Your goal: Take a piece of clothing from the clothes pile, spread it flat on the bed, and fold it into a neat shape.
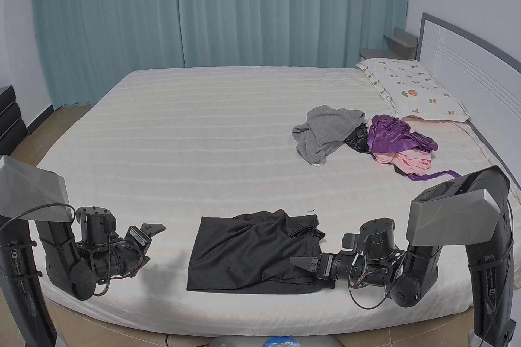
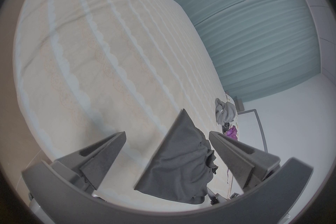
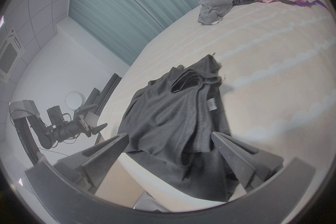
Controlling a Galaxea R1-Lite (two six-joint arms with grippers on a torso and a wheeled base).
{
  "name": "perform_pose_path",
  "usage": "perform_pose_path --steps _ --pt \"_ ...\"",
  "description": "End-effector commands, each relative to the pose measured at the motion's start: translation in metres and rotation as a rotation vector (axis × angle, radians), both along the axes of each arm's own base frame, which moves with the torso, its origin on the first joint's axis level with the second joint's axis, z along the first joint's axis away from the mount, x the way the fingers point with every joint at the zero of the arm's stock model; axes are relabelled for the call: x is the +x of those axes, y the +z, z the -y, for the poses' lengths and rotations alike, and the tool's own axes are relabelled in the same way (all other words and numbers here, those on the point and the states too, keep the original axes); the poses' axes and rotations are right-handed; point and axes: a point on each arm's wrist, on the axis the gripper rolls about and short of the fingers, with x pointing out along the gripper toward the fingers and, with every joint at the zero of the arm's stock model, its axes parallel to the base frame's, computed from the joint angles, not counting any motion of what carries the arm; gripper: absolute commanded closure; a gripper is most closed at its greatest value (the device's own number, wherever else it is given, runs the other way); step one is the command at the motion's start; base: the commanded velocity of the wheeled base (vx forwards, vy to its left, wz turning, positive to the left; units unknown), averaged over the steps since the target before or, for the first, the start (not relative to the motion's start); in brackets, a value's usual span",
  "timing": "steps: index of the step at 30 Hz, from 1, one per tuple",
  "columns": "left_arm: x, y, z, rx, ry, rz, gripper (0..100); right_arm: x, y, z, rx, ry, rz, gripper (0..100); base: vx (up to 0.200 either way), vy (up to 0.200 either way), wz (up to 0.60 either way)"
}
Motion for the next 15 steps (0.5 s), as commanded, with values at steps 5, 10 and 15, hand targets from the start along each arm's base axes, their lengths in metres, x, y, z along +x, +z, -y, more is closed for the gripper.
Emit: perform_pose_path --steps 5,10,15 --pt "-0.0006 -0.0013 -0.0001 0.003 -0.002 -0.006 0 0.0008 -0.0021 -0.0021 -0.006 0.011 0.012 0 0.000 0.000 0.00" --pt "-0.0010 -0.0015 -0.0001 0.004 -0.001 -0.007 0 0.0008 -0.0028 -0.0014 -0.012 0.009 0.006 0 0.000 0.000 0.00" --pt "-0.0010 -0.0015 -0.0001 0.005 -0.002 -0.007 0 0.0008 -0.0026 0.0015 -0.045 -0.005 -0.002 100 0.000 0.000 0.00"
